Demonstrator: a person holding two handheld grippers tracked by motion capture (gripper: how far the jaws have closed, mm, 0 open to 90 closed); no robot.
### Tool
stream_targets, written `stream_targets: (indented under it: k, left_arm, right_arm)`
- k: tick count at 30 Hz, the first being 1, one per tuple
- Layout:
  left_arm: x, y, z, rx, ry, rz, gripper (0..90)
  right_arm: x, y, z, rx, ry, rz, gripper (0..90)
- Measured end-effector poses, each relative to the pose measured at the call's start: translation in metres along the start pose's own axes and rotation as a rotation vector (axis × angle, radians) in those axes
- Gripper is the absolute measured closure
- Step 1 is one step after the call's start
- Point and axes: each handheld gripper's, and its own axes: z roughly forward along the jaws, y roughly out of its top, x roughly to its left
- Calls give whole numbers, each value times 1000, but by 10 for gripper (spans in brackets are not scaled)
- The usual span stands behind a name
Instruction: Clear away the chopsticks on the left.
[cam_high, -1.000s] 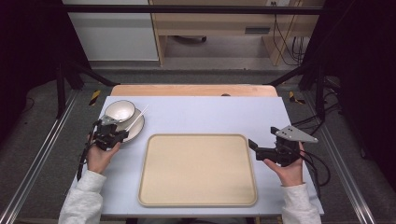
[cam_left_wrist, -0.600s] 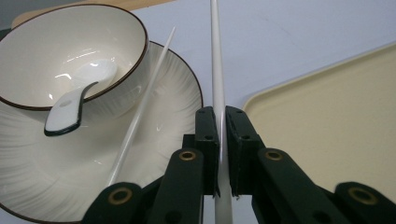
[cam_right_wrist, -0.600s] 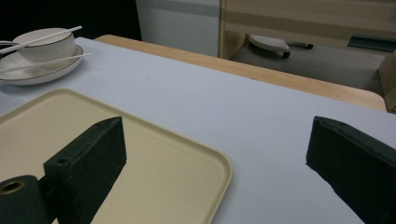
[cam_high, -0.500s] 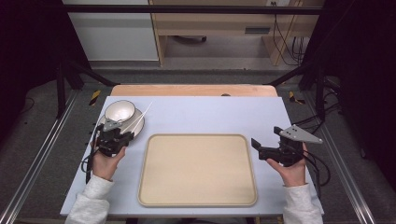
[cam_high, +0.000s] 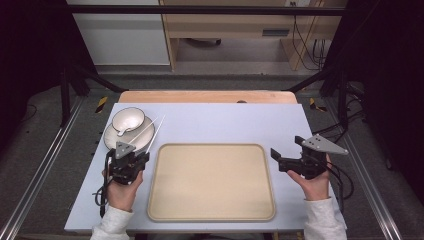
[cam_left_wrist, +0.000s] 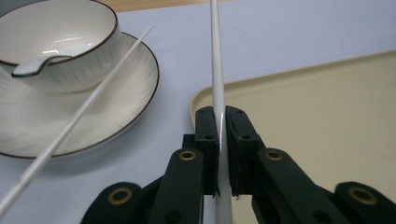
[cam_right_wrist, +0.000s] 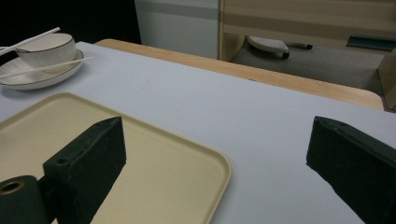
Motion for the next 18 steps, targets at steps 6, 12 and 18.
stream_targets:
  k: [6, 12, 18]
  left_arm:
    - [-12, -9, -6, -7, 21, -40, 840]
    - [-26, -20, -7, -24, 28, -78, 840]
    - [-39, -34, -6, -42, 45, -110, 839]
  right_arm:
    - [0, 0, 0, 0, 7, 1, 51]
    - [0, 0, 0, 1, 9, 5, 52]
    - [2, -1, 2, 12, 14, 8, 52]
